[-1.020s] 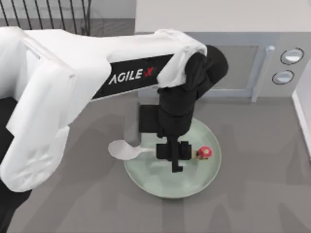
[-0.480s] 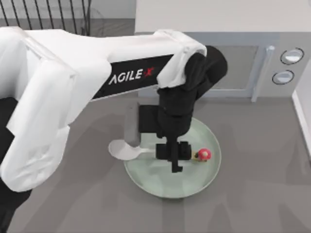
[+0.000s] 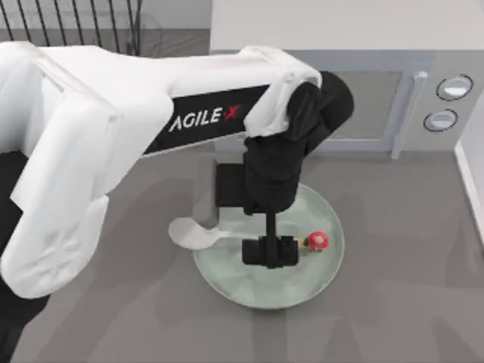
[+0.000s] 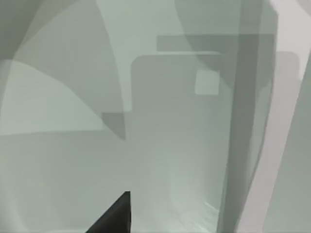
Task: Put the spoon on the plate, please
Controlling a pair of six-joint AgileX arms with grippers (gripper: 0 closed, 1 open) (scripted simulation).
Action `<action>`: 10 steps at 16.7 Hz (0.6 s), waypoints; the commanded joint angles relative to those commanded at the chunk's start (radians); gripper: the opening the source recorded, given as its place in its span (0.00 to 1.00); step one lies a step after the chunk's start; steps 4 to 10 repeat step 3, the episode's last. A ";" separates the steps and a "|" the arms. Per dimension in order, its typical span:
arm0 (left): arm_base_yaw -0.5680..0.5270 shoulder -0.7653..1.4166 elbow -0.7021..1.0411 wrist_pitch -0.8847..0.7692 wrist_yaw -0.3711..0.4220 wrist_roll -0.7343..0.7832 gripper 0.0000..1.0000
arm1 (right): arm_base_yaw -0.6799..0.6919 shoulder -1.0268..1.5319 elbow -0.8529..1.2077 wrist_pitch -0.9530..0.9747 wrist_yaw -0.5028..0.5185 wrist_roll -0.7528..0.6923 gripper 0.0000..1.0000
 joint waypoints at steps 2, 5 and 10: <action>0.000 0.000 0.000 0.000 0.000 0.000 1.00 | 0.000 0.000 0.000 0.000 0.000 0.000 1.00; 0.000 0.000 0.000 0.000 0.000 0.000 1.00 | 0.000 0.000 0.000 0.000 0.000 0.000 1.00; 0.000 0.000 0.000 0.000 0.000 0.000 1.00 | 0.000 0.000 0.000 0.000 0.000 0.000 1.00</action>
